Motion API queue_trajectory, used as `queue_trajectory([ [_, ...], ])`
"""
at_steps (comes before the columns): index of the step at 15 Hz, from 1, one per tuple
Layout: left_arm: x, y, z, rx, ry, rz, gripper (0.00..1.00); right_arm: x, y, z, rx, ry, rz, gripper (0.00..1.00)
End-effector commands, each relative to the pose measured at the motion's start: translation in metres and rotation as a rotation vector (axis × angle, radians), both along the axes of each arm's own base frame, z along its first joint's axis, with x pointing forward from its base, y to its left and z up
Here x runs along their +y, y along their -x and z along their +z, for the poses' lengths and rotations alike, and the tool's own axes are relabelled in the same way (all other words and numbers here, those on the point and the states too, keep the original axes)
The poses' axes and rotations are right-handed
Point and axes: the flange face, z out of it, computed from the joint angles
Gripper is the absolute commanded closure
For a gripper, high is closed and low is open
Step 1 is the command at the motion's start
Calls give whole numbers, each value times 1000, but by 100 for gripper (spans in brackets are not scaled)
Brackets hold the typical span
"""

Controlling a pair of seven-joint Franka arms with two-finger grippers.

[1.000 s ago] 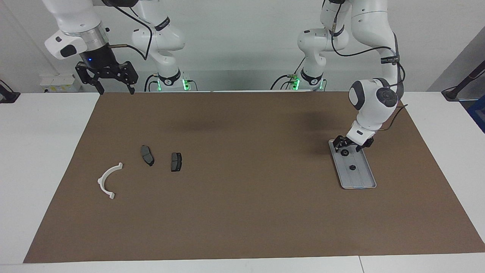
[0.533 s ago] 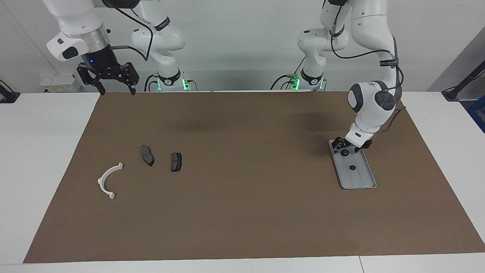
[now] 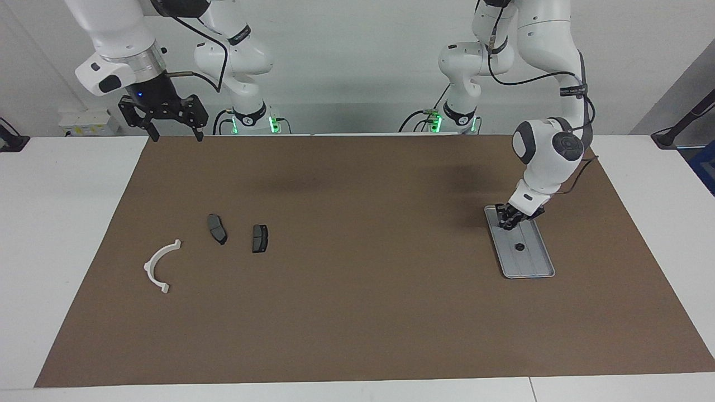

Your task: Place bearing gear from tray to pile

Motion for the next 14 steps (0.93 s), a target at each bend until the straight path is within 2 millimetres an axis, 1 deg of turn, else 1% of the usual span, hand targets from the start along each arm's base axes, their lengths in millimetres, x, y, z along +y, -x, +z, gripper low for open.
queue_trajectory([
  [1, -8, -24, 40, 28, 9, 8, 100, -1, 10, -1, -4, -26, 17, 0],
  [2, -23, -35, 71, 44, 42, 53, 100, 0, 11, -1, -2, -26, 19, 0],
  [3, -52, -42, 94, 45, 46, 93, 100, 0, 12, 0, -5, -26, 19, 0],
  [4, -90, -46, 110, 32, 45, 155, 100, -1, 12, 1, -8, -26, 17, 0],
  [5, -134, -43, 122, 12, 46, 223, 100, -1, 11, 0, -13, -26, 17, 0],
  [6, -181, -34, 122, -3, 30, 263, 100, -1, 11, 1, -14, -26, 17, 0],
  [8, -247, -15, 129, -59, 9, 331, 100, -2, 10, 0, -13, -26, 17, 0],
  [9, -281, 1, 125, -65, 5, 346, 100, -2, 10, 0, -11, -26, 19, 0],
  [10, -311, 14, 109, -57, -19, 356, 100, -2, 10, 0, -11, -26, 19, 0],
  [11, -333, 23, 94, -60, -43, 368, 100, -1, 11, 0, -13, -26, 19, 0],
  [12, -354, 29, 79, -80, -40, 378, 100, -1, 11, 0, -13, -26, 19, 0],
  [14, -376, 38, 54, -86, -35, 389, 100, 0, 11, 0, -13, -26, 19, 0],
])
